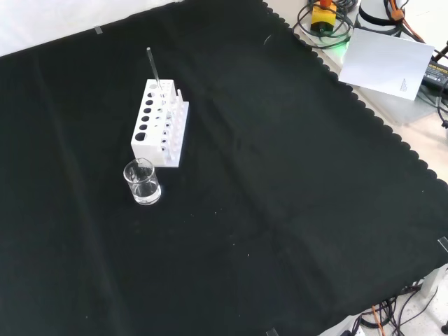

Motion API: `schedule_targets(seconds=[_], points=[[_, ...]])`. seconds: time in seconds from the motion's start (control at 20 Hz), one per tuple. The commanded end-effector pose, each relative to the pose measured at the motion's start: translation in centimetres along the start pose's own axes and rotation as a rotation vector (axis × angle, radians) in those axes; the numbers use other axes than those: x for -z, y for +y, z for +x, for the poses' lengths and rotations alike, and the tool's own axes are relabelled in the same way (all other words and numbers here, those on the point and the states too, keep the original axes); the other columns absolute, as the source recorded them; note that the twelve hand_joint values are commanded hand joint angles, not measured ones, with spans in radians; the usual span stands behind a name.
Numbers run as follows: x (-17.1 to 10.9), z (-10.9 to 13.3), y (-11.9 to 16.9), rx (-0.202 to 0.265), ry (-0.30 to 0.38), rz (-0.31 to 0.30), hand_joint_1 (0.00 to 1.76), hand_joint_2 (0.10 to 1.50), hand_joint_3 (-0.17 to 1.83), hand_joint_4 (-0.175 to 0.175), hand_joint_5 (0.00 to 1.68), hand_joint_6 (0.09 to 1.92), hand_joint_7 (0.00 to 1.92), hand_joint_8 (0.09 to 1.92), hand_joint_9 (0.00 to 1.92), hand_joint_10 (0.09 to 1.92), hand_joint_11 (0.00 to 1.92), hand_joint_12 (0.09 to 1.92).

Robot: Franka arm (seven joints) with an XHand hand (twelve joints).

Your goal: Take the glass rod from the white test tube rack.

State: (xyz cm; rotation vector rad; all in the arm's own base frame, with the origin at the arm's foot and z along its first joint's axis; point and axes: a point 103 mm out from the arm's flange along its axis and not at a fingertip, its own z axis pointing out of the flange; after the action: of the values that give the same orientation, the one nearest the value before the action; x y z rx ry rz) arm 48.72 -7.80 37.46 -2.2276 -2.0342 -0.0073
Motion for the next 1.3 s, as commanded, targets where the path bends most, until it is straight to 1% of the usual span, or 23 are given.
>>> schedule_targets(seconds=[0.05, 0.25, 0.45, 0.5, 0.7, 0.8, 1.05, 1.3], points=[[-1.7, -1.7, 3.2, 0.001, 0.007, 0.014, 0.66, 0.93, 0.55, -0.175, 0.39, 0.11, 0.58, 1.04, 0.87, 0.97, 0.62, 1.37], [-3.3, -2.1, 4.6, 0.013, -0.003, 0.036, 0.66, 0.94, 0.55, -0.175, 0.39, 0.12, 0.63, 1.05, 0.91, 0.99, 0.64, 1.37], [-4.4, -2.2, 4.8, 0.012, -0.010, 0.059, 0.67, 0.94, 0.55, -0.175, 0.43, 0.15, 0.67, 1.07, 0.95, 1.00, 0.65, 1.36], [-4.7, -2.2, 4.7, 0.010, -0.013, 0.065, 0.67, 0.94, 0.55, -0.175, 0.43, 0.20, 0.69, 1.07, 0.96, 1.01, 0.65, 1.36], [-5.4, -1.8, 4.5, 0.015, -0.024, 0.079, 0.67, 0.95, 0.54, -0.175, 0.33, 0.59, 0.73, 1.10, 0.99, 1.04, 0.65, 1.37], [-5.7, -1.6, 4.6, 0.020, -0.024, 0.084, 0.68, 0.95, 0.55, -0.175, 0.32, 0.69, 0.74, 1.10, 0.99, 1.04, 0.65, 1.37], [-6.8, -1.4, 4.8, 0.025, -0.030, 0.099, 0.68, 0.95, 0.55, -0.175, 0.33, 0.79, 0.77, 1.12, 1.02, 1.06, 0.65, 1.37], [-8.2, -1.1, 5.2, 0.040, -0.030, 0.107, 0.69, 0.95, 0.55, -0.175, 0.35, 0.82, 0.79, 1.13, 1.05, 1.07, 0.65, 1.37]])
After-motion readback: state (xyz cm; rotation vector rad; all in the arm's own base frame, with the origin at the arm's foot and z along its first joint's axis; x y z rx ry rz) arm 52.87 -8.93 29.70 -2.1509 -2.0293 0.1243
